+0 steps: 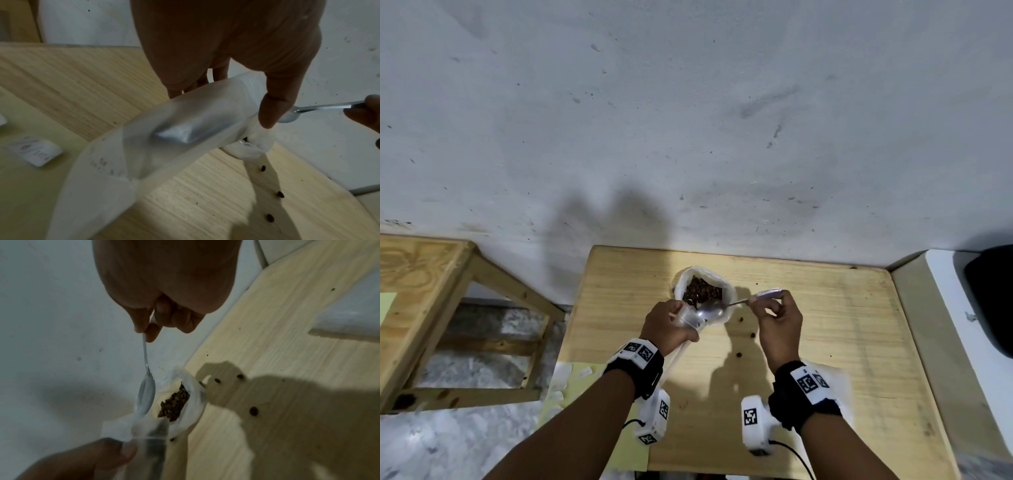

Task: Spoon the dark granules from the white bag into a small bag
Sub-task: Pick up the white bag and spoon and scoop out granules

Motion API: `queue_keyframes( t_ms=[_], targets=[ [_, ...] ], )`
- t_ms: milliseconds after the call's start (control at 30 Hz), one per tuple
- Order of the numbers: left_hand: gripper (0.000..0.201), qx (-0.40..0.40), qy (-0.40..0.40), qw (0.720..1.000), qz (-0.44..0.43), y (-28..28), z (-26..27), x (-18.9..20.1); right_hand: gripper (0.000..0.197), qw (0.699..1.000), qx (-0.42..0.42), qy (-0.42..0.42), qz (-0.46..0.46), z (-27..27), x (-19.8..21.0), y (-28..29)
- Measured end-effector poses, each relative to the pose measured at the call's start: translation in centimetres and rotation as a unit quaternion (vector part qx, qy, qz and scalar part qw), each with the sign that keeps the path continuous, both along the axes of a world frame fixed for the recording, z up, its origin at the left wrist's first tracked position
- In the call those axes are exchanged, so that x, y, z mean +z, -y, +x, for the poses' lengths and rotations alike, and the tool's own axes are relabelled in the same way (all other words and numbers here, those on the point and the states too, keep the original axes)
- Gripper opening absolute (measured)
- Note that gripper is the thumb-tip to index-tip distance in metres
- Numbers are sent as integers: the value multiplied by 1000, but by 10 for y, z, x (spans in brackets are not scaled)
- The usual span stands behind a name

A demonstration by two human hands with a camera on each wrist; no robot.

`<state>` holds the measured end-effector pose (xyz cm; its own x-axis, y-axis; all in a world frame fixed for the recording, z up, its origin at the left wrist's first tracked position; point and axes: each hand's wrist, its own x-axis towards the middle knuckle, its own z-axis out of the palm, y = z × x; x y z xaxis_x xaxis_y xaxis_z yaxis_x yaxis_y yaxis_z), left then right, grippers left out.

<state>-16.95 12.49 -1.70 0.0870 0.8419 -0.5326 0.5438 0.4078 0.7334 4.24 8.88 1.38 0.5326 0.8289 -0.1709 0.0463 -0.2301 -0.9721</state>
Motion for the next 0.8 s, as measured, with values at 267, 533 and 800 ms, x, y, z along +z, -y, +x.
queue_keyframes(
  t_ms=[267,533,800],
  targets=[
    [79,9,45,998,46,-1,1,8,23,990,-16,25,-138,0,-6,-9],
    [85,14,81,988,132,4,3,17,24,956,75,130,-253,0,-15,3],
    [90,-11,73,969,236,7,7,25,16,961,261,75,-40,-26,42,-3]
  ],
)
